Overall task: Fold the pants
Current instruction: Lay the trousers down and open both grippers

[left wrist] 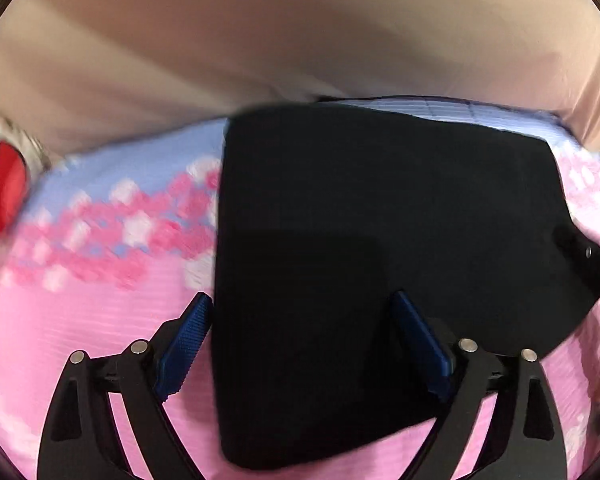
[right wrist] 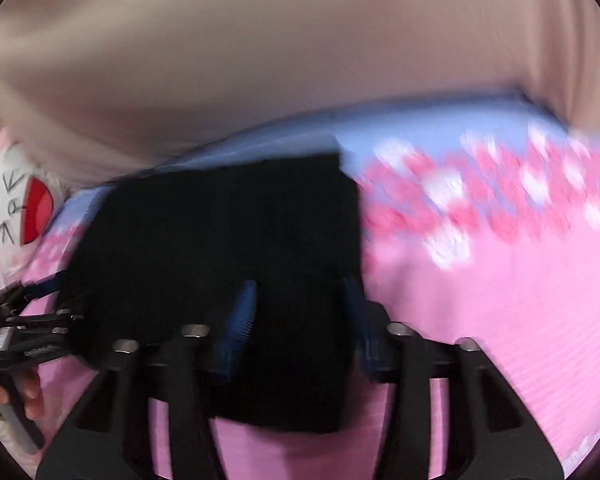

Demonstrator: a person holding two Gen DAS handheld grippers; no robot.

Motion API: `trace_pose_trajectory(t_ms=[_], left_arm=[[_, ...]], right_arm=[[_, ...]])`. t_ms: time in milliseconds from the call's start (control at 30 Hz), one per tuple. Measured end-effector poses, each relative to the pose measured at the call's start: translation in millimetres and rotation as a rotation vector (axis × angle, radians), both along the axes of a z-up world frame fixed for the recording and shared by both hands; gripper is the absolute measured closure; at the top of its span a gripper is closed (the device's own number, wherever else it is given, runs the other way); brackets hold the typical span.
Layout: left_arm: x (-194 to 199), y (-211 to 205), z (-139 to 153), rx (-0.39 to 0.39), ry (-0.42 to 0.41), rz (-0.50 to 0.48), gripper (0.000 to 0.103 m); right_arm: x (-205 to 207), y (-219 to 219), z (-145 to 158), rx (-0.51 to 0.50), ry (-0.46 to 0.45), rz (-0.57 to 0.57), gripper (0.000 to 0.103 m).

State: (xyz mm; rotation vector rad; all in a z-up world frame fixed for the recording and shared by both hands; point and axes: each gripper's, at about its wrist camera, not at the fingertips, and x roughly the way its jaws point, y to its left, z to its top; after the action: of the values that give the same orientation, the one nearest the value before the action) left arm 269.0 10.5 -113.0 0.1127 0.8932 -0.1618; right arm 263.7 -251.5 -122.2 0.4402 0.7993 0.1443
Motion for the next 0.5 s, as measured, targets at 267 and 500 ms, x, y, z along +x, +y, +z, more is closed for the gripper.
trace_pose_trajectory(t_ms=[267,500], left_arm=[[-25,29,35,-0.057,-0.083,0.093,0.007],[-105,23,90,0.025,-0.209,0.072,0.006]], right_arm=[[-51,12,66,-0.205,-0.127,-0.091,0.035],[-142,54,134,-0.325,-0.262,-0.073,0.011]])
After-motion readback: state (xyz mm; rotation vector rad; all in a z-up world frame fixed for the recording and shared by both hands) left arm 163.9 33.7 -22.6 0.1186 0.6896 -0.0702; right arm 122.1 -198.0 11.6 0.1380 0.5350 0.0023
